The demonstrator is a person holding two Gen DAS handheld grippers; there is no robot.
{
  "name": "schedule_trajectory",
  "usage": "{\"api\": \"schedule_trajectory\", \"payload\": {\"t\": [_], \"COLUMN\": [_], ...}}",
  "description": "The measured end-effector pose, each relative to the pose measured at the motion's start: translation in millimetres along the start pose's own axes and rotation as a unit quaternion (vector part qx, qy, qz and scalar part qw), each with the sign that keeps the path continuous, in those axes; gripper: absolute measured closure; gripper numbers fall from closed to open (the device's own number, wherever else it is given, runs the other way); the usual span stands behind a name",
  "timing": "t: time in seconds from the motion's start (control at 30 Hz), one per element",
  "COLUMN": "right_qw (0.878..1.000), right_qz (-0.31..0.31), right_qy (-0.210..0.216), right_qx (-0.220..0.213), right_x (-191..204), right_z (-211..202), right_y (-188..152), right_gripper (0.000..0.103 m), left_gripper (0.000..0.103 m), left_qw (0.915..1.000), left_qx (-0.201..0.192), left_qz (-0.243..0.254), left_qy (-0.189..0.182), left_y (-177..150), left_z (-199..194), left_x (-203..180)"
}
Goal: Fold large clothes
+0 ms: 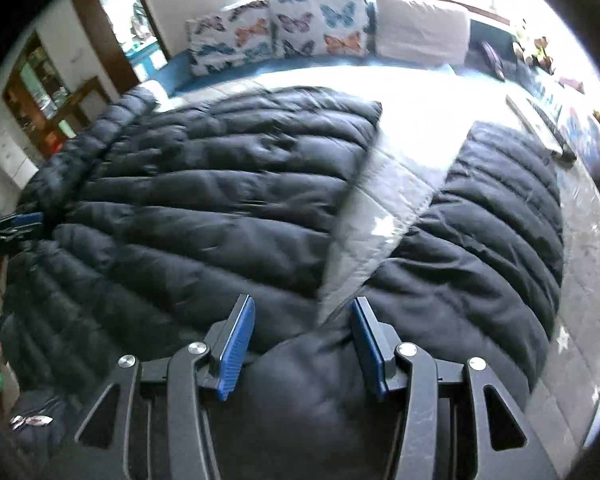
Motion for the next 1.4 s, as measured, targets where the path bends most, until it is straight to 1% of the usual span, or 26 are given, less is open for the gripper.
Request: {"api": "schedule_trajectory", "payload": {"t": [0.07, 0.13, 0.17, 0.27, 0.33, 0.37, 0.43, 0.47, 0.5, 0.53, 0.57, 0.6, 0.67, 0.77, 0.83, 0.9, 0.93, 1.0, 1.1, 1.13, 1.17, 1.23, 1.27, 1.3, 1.33, 1.4], "right_qw": [0.999, 0.999, 0.999, 0.999, 0.999, 0.999, 0.998, 0.998, 0.998, 0.997, 0.996, 0.993, 0.988, 0.984, 0.983, 0.982, 0.981, 0.980, 0.982, 0.984, 0.985, 0.988, 0.990, 0.991, 0.992, 0.995], "right_qz": [0.006, 0.018, 0.022, 0.022, 0.013, 0.010, 0.008, 0.001, -0.006, -0.017, -0.025, -0.033, -0.043, -0.027, -0.020, -0.011, -0.007, -0.004, 0.003, 0.008, 0.011, 0.008, 0.005, 0.002, -0.002, -0.014], "right_qy": [-0.030, -0.029, -0.030, -0.024, -0.031, -0.040, -0.055, -0.059, -0.063, -0.072, -0.087, -0.108, -0.140, -0.168, -0.176, -0.183, -0.188, -0.194, -0.184, -0.178, -0.173, -0.154, -0.143, -0.134, -0.124, -0.098], "right_qx": [0.012, 0.017, 0.017, 0.012, 0.008, 0.009, 0.021, 0.024, 0.023, 0.022, 0.025, 0.030, 0.037, 0.044, 0.044, 0.041, 0.040, 0.035, 0.034, 0.028, 0.018, -0.006, -0.015, -0.021, -0.025, -0.026], "right_x": [-12.8, -24.6, -29.4, -31.0, -28.6, -28.7, -30.8, -30.0, -28.1, -26.1, -25.7, -26.5, -31.1, -42.2, -48.5, -53.8, -55.6, -57.7, -61.1, -60.4, -56.7, -48.3, -40.2, -33.5, -26.0, -8.0], "right_z": [10.3, 11.2, 8.9, 5.3, 6.2, 8.3, 14.7, 16.7, 17.5, 16.1, 15.2, 15.5, 15.2, 8.6, 3.2, -1.1, -3.2, -3.7, 0.3, -3.1, -9.6, -27.1, -37.7, -47.1, -55.2, -65.4], "right_y": [-3.4, -7.1, -9.5, -7.5, -3.5, -1.4, -0.8, -1.3, -0.1, -1.9, -3.5, -6.0, -11.6, -20.5, -28.9, -36.6, -40.8, -44.6, -29.9, -26.3, -24.3, -23.8, -26.2, -28.5, -31.4, -37.9], "right_gripper": [0.048, 0.048, 0.048, 0.048, 0.048, 0.048, 0.048, 0.048, 0.049, 0.049, 0.049, 0.049, 0.049, 0.049, 0.049, 0.049, 0.048, 0.045, 0.043, 0.043, 0.043, 0.043, 0.043, 0.041, 0.041, 0.041], "left_gripper": [0.030, 0.030, 0.030, 0.030, 0.030, 0.030, 0.030, 0.030, 0.030, 0.030, 0.030, 0.030, 0.030, 0.031, 0.030, 0.030, 0.030, 0.028, 0.029, 0.029, 0.029, 0.029, 0.029, 0.028, 0.024, 0.023], "left_qw": [0.9997, 0.9993, 0.9991, 0.9986, 0.9983, 0.9988, 0.9990, 0.9969, 0.9958, 0.9952, 0.9935, 0.9916, 0.9863, 0.9812, 0.9766, 0.9704, 0.9683, 0.9674, 0.9672, 0.9678, 0.9709, 0.9780, 0.9799, 0.9831, 0.9855, 0.9907], "left_qx": [0.000, 0.001, 0.001, -0.002, -0.004, -0.006, -0.011, -0.013, -0.012, -0.009, -0.004, -0.001, -0.001, -0.004, -0.006, -0.011, -0.014, -0.021, -0.015, -0.015, -0.025, -0.046, -0.050, -0.055, -0.057, -0.061], "left_qz": [-0.014, -0.033, -0.039, -0.045, -0.041, -0.039, -0.035, -0.044, -0.055, -0.069, -0.096, -0.110, -0.131, -0.164, -0.167, -0.169, -0.171, -0.179, -0.204, -0.205, -0.201, -0.175, -0.165, -0.148, -0.136, -0.100], "left_qy": [0.019, 0.020, 0.013, -0.030, -0.040, -0.028, 0.025, 0.064, 0.072, 0.068, 0.061, 0.069, 0.101, 0.102, 0.135, 0.172, 0.182, 0.178, 0.151, 0.144, 0.128, 0.104, 0.100, 0.092, 0.084, 0.068], "left_y": [6.9, 13.2, 15.6, 34.3, 45.1, 51.8, 64.7, 67.9, 68.3, 67.2, 62.9, 59.2, 48.3, 23.7, 9.4, -12.7, -22.5, -33.0, -29.6, -28.0, -25.1, -28.3, -28.8, -33.6, -36.9, -51.5], "left_z": [10.2, 14.8, 15.9, 19.0, 22.9, 26.7, 36.6, 42.0, 44.4, 46.1, 47.8, 48.9, 49.1, 38.9, 32.0, 23.2, 19.0, 14.5, 5.9, -0.3, -9.9, -29.8, -34.8, -44.1, -48.8, -60.0], "left_x": [10.8, 18.2, 19.2, 9.7, 2.0, -0.7, 2.9, 15.3, 25.0, 36.1, 54.3, 65.8, 89.8, 119.7, 128.2, 136.7, 138.9, 146.2, 160.6, 158.4, 152.0, 134.0, 127.2, 114.2, 104.1, 76.8]}}
Point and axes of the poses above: each gripper's, at about its wrist camera, not at the fingertips, and z roughly the way its jaws point, x to its left, y to its top, the point moved 2 cm from there along z, roughly the way its jaws point, and after that the axes turned 6 degrees about -z, right-handed, at the moved point
